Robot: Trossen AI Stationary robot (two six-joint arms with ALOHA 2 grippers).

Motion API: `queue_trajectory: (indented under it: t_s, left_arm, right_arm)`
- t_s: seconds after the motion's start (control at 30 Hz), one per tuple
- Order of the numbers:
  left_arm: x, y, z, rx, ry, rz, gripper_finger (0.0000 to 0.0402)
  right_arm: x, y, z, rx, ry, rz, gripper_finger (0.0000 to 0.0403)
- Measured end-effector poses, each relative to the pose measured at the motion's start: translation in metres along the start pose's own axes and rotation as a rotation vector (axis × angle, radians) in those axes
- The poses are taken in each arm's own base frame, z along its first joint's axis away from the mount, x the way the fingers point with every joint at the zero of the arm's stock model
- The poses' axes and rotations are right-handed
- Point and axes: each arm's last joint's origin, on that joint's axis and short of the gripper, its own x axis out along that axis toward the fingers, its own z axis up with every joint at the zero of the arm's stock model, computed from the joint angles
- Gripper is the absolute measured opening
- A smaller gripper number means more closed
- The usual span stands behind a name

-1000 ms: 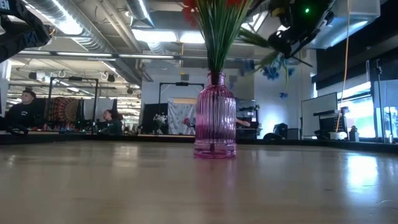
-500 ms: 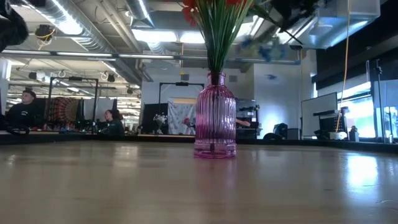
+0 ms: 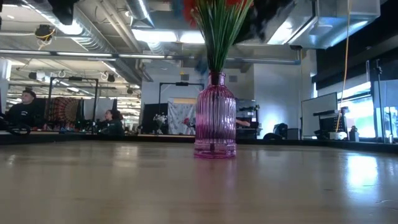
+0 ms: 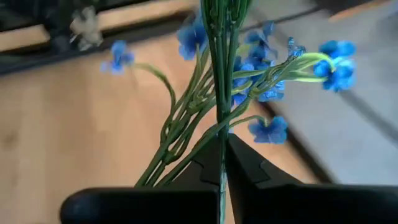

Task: Sort flowers into vase by color
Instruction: Put the bottom blue flowers into the transparent vase

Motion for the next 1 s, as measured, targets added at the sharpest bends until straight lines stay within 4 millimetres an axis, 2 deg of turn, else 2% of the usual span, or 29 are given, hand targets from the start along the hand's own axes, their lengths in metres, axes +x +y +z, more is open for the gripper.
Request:
queue_trajectory:
  t_s: [0.13, 0.3, 0.43, 0.5, 0.67, 0.8, 0.9, 1.0]
  left_arm:
    - [0.004, 0.004, -0.005, -0.015, 0.029, 0.032, 0.011]
    - [0.006, 0.007, -0.007, -0.027, 0.04, 0.057, 0.011]
    - [0.008, 0.008, -0.007, -0.035, 0.039, 0.063, 0.011]
    - [0.008, 0.009, -0.007, -0.051, 0.042, 0.064, 0.011]
    - [0.015, 0.014, -0.01, -0.094, 0.061, 0.046, 0.011]
    - [0.025, 0.022, -0.016, -0.09, 0.084, 0.093, 0.011]
    - [0.036, 0.03, -0.023, -0.086, 0.109, 0.141, 0.011]
    - [0.046, 0.036, -0.032, -0.058, 0.151, 0.168, 0.011]
  right_arm:
    - [0.038, -0.011, -0.013, 0.037, 0.103, 0.159, 0.0005]
    - [0.085, -0.01, -0.038, 0.025, 0.224, 0.166, 0.0014]
    - [0.115, -0.005, -0.056, 0.014, 0.283, 0.201, 0.005]
    - [0.124, -0.003, -0.062, 0.01, 0.302, 0.235, 0.0077]
    - [0.127, 0.002, -0.061, -0.031, 0.27, 0.269, 0.016]
    - [0.114, 0.002, -0.05, -0.042, 0.229, 0.261, 0.0224]
    - [0.105, 0.002, -0.048, -0.046, 0.236, 0.264, 0.0253]
    - [0.101, 0.008, -0.054, -0.056, 0.312, 0.294, 0.0262]
